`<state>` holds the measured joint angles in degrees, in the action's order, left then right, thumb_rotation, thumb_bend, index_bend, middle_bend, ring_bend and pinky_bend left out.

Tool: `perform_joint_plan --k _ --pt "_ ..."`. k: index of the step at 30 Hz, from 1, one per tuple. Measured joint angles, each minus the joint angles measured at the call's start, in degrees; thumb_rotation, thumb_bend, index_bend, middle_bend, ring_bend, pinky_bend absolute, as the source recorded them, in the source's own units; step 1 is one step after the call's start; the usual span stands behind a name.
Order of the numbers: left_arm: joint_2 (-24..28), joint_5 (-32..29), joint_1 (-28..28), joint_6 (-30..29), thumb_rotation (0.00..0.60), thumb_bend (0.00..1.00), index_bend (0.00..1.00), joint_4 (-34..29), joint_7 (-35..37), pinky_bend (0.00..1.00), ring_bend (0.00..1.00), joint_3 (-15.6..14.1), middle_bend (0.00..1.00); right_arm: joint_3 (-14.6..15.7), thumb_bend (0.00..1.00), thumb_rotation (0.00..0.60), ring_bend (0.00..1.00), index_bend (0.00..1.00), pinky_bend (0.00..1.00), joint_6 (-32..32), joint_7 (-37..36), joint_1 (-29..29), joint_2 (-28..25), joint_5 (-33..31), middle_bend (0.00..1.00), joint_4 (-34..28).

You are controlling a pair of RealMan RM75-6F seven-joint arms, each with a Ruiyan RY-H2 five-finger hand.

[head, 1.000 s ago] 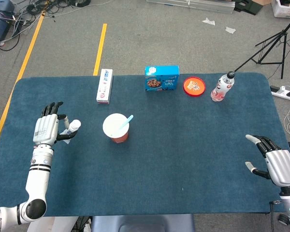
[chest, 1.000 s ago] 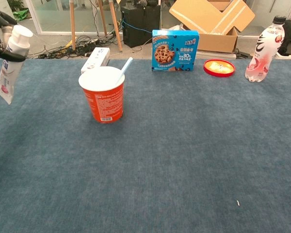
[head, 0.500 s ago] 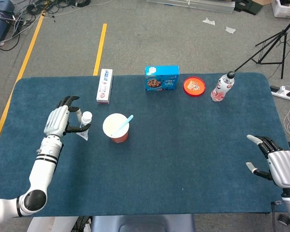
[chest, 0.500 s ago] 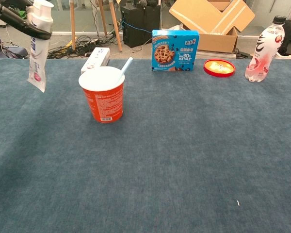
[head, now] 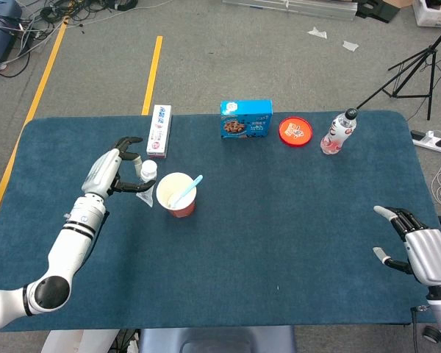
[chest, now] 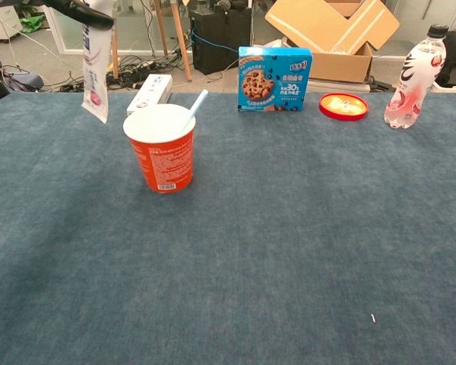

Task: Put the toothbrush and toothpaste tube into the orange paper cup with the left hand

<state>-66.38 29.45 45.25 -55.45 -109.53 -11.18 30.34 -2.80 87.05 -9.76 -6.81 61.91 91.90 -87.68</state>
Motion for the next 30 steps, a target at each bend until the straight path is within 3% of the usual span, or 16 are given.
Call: perform_joint_plan --k 30 --pt "-9.9 0.6 9.3 4.2 0.6 0.22 0.71 16.0 6.9 0.0 0.0 -2.8 0.15 -0.5 0.17 0.6 0.22 0.22 0.52 -1.7 -2.1 -0.5 -0.7 -1.9 0.26 0.6"
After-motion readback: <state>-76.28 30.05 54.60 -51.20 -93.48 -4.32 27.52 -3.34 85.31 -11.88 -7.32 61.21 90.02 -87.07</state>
